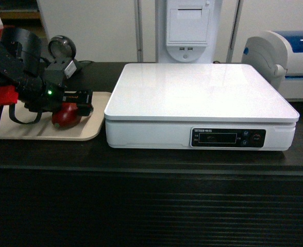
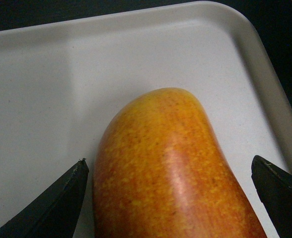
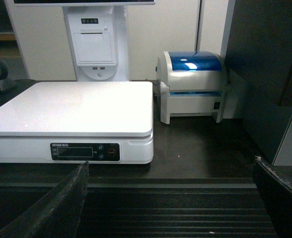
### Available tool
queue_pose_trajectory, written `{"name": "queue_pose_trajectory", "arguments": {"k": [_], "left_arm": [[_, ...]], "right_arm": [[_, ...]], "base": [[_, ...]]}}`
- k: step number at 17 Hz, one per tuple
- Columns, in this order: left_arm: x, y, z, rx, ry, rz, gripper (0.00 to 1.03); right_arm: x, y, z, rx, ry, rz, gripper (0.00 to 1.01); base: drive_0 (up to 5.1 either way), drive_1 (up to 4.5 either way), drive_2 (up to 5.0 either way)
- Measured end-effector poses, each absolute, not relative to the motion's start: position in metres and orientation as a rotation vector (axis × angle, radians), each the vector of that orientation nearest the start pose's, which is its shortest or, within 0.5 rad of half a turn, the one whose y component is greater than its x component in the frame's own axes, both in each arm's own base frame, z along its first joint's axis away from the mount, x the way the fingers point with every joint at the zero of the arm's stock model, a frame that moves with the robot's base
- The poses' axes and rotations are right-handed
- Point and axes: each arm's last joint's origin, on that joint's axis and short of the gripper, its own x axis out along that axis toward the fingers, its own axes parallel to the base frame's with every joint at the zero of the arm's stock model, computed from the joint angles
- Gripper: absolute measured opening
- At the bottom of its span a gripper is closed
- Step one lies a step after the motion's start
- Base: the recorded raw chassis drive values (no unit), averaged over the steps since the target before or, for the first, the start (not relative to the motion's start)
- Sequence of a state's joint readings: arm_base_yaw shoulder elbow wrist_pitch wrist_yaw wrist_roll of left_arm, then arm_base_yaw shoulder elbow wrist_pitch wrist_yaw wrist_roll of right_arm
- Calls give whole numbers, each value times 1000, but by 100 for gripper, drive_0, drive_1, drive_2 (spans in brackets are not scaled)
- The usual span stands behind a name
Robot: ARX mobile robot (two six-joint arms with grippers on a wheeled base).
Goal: Place dark red mango on scale at checkout
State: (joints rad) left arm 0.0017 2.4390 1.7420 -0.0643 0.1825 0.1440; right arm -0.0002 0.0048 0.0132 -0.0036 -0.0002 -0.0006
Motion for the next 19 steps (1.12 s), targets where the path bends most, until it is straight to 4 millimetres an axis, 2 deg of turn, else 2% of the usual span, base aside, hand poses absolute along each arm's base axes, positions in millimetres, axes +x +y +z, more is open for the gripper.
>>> {"name": "queue_pose_trajectory", "arguments": {"k": [1,3,4,5,9,12,13,14,16,17,19], "left_arm": [[518,-5,96,84,745,-232,96],[518,-7,96,91,743,-234,73],[518,-7,96,90,743,-237,65],[518,-7,96,90,743,-237,62],[519,-3,98,87,732,-233,61],[516,-8,115,95,685,-244,61],[515,-12,125,98,659,-253,61],[510,-20,146,110,602,-264,61],[494,-51,195,135,503,-320,61],[486,-73,223,149,432,-360,61],[469,-113,256,169,360,-437,61]], "right_arm": [[97,0,167,-1,-5,0,98],[97,0,167,-1,-5,0,98],[97,0,167,-1,-5,0,98],[97,0,167,-1,-5,0,98],[97,0,167,-1,-5,0,98],[97,0,167,-1,-5,0,98],[97,0,167,-1,-5,0,98],[97,0,167,-1,-5,0,98],[97,0,167,-1,-5,0,98],[97,0,167,-1,-5,0,98],[97,0,167,-1,-4,0,98]], "base": [[0,0,0],[0,0,0],[0,0,0],[0,0,0],[0,0,0],[0,0,0],[0,0,0],[0,0,0],[0,0,0],[0,0,0],[0,0,0]]}}
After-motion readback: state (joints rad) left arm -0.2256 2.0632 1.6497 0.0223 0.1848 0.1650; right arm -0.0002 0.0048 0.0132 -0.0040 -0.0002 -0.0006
